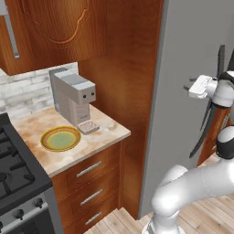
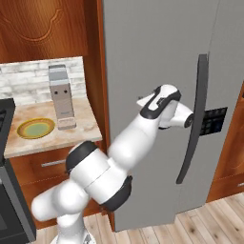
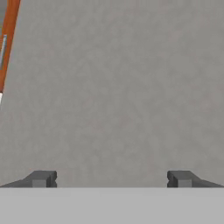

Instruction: Place the fish on the counter behind the older fish on the same shelf of the fridge to maintain FIFO order. Close the fridge door when finished.

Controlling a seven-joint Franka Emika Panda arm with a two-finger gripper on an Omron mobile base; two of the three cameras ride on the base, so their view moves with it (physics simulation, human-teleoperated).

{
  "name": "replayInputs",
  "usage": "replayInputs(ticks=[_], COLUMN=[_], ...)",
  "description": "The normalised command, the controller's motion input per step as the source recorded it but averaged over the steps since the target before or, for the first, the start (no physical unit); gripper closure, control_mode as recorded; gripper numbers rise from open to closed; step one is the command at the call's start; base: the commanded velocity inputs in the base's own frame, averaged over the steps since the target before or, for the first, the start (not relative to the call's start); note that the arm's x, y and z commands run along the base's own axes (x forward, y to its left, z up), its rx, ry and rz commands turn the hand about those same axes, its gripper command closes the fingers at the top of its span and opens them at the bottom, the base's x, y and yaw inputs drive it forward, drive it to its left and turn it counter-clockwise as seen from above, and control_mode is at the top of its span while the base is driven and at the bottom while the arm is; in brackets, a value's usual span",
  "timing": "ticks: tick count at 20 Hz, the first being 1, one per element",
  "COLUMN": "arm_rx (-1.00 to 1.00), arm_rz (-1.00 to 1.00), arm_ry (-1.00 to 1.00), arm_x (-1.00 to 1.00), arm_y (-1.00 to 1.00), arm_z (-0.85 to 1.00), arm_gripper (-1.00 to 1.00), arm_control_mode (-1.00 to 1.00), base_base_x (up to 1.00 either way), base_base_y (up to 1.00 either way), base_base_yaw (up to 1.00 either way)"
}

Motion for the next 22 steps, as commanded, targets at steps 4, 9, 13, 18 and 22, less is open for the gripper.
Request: replayInputs(ticks=[4,9,13,18,22], arm_rx=[0.07,0.04,0.02,0.02,0.01], arm_rz=[0.12,0.13,0.14,0.13,0.12], arm_ry=[0.0,0.0,0.0,0.0,0.0], arm_x=[0.32,0.34,0.4,0.42,0.33], arm_y=[0.45,0.56,0.65,0.71,0.74], arm_z=[0.0,-0.05,-0.16,-0.24,-0.26], arm_gripper=[-1.0,-1.0,-1.0,-1.0,-1.0], arm_control_mode=[-1.0,-1.0,-1.0,-1.0,-1.0], base_base_x=[0.0,0.0,0.0,0.0,0.0], base_base_y=[0.0,0.0,0.0,0.0,0.0], base_base_yaw=[0.0,0.0,0.0,0.0,0.0])
